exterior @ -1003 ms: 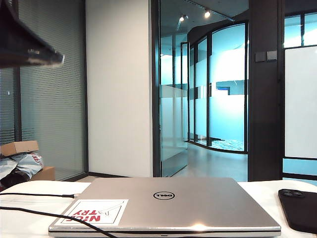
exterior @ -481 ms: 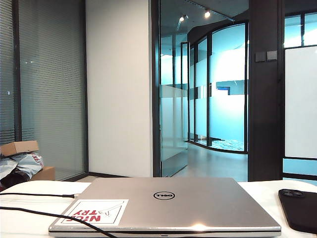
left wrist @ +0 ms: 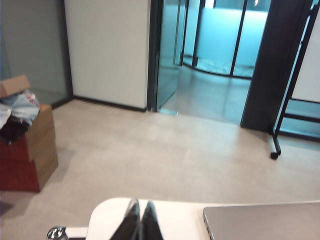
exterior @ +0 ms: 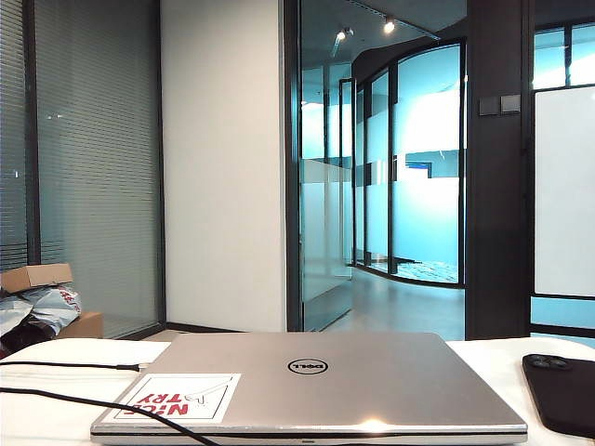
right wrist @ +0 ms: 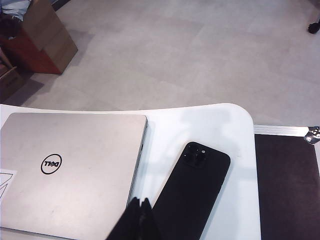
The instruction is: Pick up the charging cable and the phone, plug the charging cable into the charging port on the phone, and finally place them back on the table.
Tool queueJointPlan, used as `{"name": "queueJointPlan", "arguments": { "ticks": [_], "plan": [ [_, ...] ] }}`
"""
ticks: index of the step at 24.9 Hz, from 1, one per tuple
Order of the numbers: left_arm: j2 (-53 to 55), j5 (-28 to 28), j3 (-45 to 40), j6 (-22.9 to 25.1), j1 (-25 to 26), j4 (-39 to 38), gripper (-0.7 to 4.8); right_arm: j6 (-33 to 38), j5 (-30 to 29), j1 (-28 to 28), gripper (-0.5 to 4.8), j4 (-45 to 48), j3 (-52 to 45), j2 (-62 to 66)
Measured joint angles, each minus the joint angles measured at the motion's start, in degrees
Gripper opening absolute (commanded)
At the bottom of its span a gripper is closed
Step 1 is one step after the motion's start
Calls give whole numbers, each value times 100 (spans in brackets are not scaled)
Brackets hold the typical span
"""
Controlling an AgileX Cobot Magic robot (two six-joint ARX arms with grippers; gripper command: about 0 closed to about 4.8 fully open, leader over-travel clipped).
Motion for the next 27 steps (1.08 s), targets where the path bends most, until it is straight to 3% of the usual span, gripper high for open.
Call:
{"name": "queueJointPlan", "arguments": {
  "ticks": [10,15,27],
  "plan": [
    [-350,2,-334,4,22,-238,-6,0,0,-2,-1,0,0,-4],
    [-350,0,-334,446,22,-238,-6,0,0,0,-1,0,0,-4],
    [-350,0,-334,203,22,-238,-5,0,0,0,-1,0,0,-4]
  ]
}}
